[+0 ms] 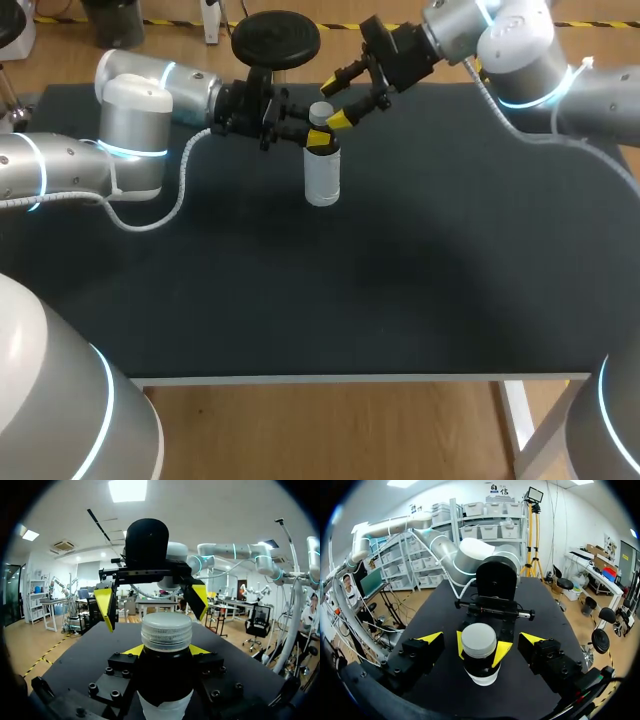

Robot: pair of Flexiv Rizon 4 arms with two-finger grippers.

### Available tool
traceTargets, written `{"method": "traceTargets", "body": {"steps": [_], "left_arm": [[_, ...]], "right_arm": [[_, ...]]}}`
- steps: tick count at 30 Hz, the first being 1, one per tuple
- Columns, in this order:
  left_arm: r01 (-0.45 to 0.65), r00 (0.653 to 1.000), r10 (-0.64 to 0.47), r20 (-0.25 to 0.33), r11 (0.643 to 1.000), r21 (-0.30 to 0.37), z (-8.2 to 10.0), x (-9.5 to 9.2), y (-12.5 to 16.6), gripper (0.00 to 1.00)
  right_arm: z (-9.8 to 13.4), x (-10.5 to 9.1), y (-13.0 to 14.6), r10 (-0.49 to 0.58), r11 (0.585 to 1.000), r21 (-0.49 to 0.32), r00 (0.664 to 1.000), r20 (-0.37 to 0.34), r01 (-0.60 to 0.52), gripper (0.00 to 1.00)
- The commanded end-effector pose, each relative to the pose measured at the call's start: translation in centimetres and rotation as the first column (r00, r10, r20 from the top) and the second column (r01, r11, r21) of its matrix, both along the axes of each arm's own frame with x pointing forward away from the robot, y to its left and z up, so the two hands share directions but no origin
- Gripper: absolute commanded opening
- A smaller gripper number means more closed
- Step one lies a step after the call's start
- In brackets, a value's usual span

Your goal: Unscrew the bottle cap

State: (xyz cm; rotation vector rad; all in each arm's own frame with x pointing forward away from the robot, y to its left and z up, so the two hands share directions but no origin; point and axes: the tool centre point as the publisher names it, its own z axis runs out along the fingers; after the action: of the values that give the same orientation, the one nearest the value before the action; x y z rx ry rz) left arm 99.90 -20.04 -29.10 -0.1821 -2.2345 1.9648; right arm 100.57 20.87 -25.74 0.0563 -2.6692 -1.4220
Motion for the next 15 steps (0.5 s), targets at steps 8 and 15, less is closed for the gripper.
{"method": "traceTargets", "body": {"steps": [8,15], "left_arm": [[0.006,1.000,-0.006,-0.001,1.000,-0.001,-0.17,0.23,0.02,0.00],[0.006,1.000,-0.006,-0.001,1.000,-0.001,-0.17,0.23,0.02,0.00]], "right_arm": [[-0.04,-0.57,0.83,0.004,1.000,-0.018,1.000,0.010,-0.004,1.00],[-0.31,-0.57,0.81,0.003,1.000,-0.019,1.000,0.003,-0.003,0.91]]}}
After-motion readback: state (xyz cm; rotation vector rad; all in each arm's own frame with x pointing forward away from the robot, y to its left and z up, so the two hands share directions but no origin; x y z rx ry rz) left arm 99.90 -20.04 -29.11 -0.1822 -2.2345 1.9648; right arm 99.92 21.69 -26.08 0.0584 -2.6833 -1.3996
